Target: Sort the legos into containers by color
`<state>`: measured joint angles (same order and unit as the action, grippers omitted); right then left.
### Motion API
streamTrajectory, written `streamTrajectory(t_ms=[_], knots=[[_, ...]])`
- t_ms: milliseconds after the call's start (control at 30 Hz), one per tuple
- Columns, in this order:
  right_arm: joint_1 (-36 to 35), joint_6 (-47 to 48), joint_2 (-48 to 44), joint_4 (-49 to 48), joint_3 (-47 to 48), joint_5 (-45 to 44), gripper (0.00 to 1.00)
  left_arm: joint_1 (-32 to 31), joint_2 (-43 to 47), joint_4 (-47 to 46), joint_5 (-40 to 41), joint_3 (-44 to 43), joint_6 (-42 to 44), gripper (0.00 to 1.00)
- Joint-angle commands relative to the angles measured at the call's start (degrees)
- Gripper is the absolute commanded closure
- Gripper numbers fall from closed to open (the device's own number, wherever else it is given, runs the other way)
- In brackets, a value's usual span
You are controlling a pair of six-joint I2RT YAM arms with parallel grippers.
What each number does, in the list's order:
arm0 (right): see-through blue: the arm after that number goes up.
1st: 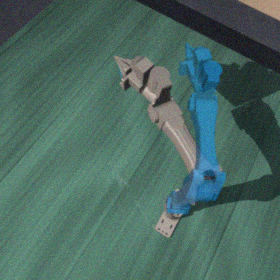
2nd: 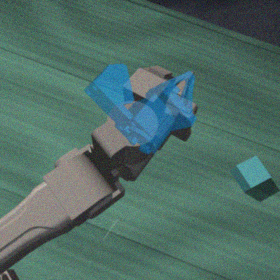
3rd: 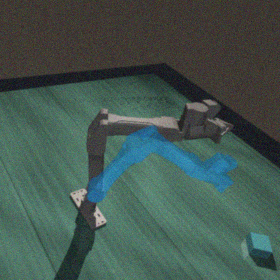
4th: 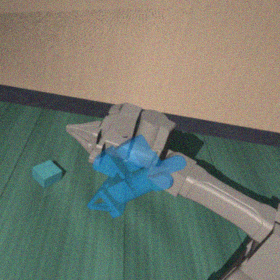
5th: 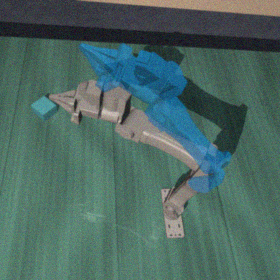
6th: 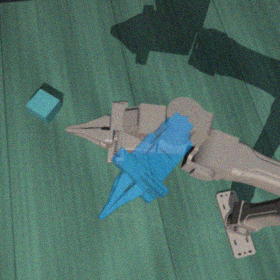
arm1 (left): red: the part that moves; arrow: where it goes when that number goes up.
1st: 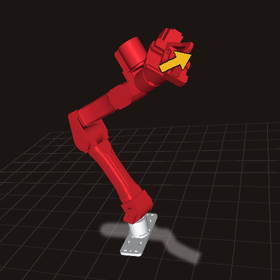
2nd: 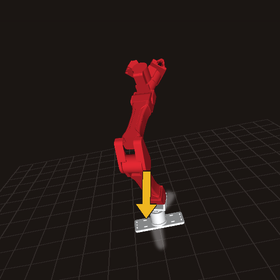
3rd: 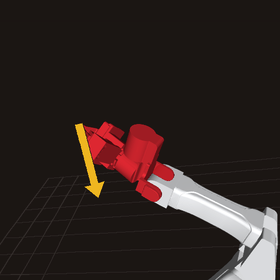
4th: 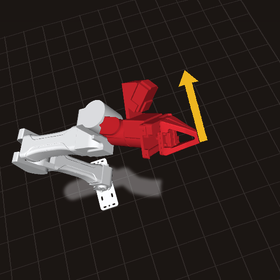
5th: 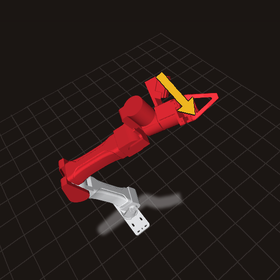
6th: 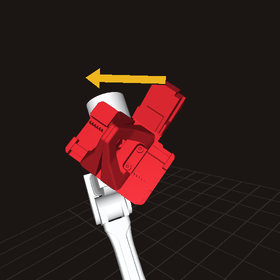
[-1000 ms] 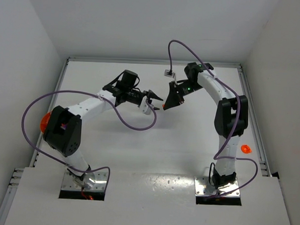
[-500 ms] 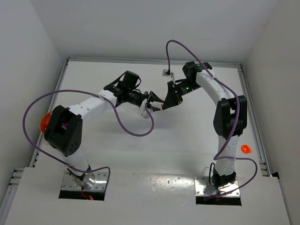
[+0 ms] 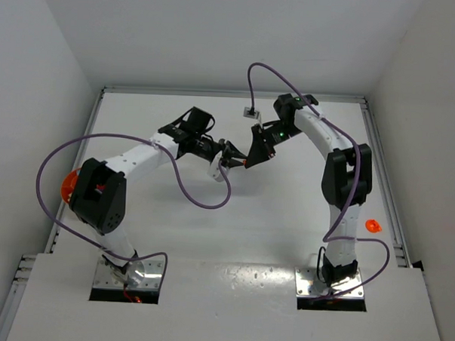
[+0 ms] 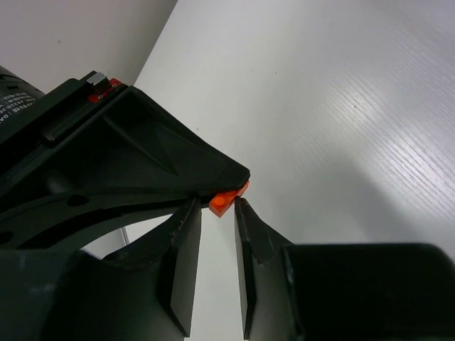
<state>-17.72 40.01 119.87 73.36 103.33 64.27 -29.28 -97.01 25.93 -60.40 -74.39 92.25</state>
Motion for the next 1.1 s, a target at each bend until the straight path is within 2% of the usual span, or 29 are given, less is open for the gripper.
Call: streamTrajectory(t_ms=[0,367,633,733,833,1067], knots=[[-0.7,-0.5,0.3,-4.1,3.7,4.3,1.00,-1.1,-1.4,4.6,-5.2,-2.2,2.5,0.70],[-0.1,-8.0,0.8,-10.0,4.3,6.5,1.00,-1.7,-3.7,10.4,-5.7,-5.2,3.0,0.82],[0.4,-18.7,0.8,-18.0,4.9,9.5,1.00,-1.7,-4.8,14.0,-5.2,-7.3,5.5,0.99],[0.4,-22.9,0.8,-21.1,4.2,10.6,0.94,-1.7,-5.3,16.2,-4.6,-8.7,6.5,1.00],[0.4,-23.4,0.3,-21.6,3.1,10.6,0.82,-1.7,-6.7,19.7,-4.6,-10.5,9.0,1.00],[0.4,-26.5,-0.9,-23.5,0.9,11.8,0.71,-1.7,-10.6,32.5,-3.6,-16.6,18.5,1.00]])
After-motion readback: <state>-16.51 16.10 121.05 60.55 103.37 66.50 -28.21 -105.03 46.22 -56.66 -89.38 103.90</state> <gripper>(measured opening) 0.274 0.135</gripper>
